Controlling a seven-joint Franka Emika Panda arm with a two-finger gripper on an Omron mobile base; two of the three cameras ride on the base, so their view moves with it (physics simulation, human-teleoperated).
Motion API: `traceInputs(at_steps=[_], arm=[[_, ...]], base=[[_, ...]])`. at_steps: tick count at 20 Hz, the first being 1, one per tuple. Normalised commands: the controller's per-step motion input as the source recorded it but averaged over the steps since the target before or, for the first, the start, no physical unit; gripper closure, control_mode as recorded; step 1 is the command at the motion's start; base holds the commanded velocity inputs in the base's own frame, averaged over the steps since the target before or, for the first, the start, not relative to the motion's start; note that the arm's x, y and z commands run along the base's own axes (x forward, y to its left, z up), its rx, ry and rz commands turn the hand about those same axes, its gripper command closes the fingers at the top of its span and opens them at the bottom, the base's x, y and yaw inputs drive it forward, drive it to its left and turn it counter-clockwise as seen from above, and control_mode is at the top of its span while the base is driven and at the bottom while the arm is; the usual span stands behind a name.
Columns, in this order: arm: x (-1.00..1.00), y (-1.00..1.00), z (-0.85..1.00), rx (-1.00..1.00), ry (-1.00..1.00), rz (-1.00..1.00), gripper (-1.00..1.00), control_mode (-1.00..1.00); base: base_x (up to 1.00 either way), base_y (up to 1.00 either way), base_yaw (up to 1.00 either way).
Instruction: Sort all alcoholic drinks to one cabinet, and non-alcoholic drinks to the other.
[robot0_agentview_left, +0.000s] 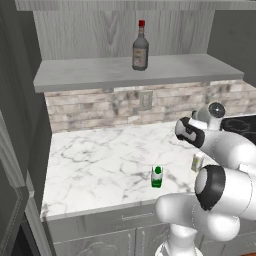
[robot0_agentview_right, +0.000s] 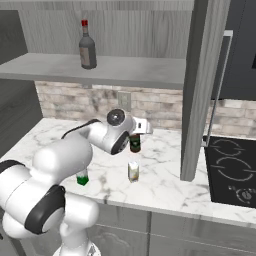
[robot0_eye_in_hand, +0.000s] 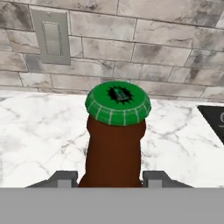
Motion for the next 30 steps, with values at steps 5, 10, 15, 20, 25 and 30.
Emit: traceInputs(at_steps=[5, 10, 15, 20, 25, 30], arm=[[-0.20, 0.00, 0.75, -0.06, 0.00, 0.00, 1.00, -1.00], [-0.31, 0.00, 0.58, -0.04, -0.01, 0.00, 1.00, -1.00], [-0.45, 0.00, 0.43, -0.03, -0.03, 0.00, 1.00, -1.00], [-0.46, 0.00, 0.40, -0.01, -0.06, 0.00, 1.00, -1.00], [-0.34, 0.00, 0.49, 0.00, -0.08, 0.00, 1.00, -1.00], [-0.19, 0.02, 0.54, 0.00, -0.09, 0.00, 1.00, -1.00]], base=[[0.00, 0.00, 0.00], [0.00, 0.00, 0.00], [0.00, 0.00, 0.00], [0.00, 0.00, 0.00], [0.00, 0.00, 0.00], [0.00, 0.00, 0.00]])
